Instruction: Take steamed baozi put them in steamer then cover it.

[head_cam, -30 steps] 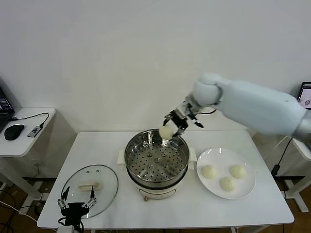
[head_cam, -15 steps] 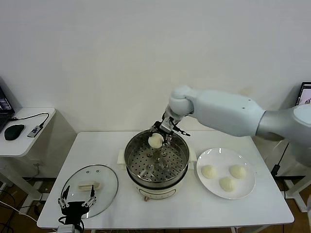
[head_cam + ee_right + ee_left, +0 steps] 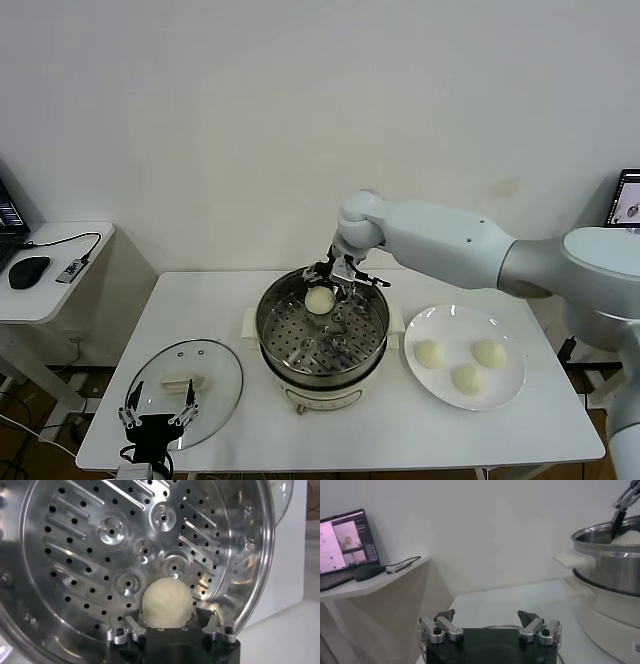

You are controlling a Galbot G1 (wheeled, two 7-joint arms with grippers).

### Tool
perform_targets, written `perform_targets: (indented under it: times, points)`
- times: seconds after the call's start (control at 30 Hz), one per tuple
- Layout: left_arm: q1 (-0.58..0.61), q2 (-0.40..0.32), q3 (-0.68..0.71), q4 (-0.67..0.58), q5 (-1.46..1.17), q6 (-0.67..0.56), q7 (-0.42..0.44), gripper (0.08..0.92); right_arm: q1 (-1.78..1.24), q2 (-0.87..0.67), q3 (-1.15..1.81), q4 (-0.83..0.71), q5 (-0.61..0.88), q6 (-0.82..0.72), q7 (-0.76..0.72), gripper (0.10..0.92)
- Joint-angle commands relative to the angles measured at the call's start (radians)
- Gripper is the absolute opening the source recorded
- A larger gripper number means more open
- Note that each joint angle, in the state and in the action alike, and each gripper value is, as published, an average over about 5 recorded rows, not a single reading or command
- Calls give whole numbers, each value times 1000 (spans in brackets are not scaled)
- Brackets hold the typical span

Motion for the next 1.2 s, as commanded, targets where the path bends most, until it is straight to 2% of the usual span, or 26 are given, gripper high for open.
perform_targets:
  times: [0.03, 0.1, 0.27, 0.4, 0.63, 0.8, 0.97, 1.2]
  points:
    - [1, 1, 0, -17, 0, 2, 0, 823, 28, -14, -1, 33, 25, -5, 10, 822]
    - [4, 3, -1, -31, 0, 6, 1, 823, 80, -66, -10, 102, 125, -111, -21, 822]
    - [12, 12, -10, -57, -4, 29, 1, 823, 203, -266, -39, 320, 443, -540, -70, 823]
    - [8, 23, -22, -59, -21, 45, -2, 823, 242, -432, -49, 452, 528, -732, -66, 823]
    - [-2, 39, -27, -36, -42, 61, -5, 823, 269, -681, -82, 553, 489, -854, -76, 823]
    - [-4, 39, -13, -24, -40, 60, -8, 823, 192, -796, -40, 607, 440, -905, -91, 823]
    - [-1, 42, -14, -20, -37, 60, -7, 823, 65, -832, -4, 602, 372, -885, -90, 823]
    - [-3, 35, -16, -12, -36, 58, -12, 823, -109, -803, 52, 554, 319, -851, -79, 823]
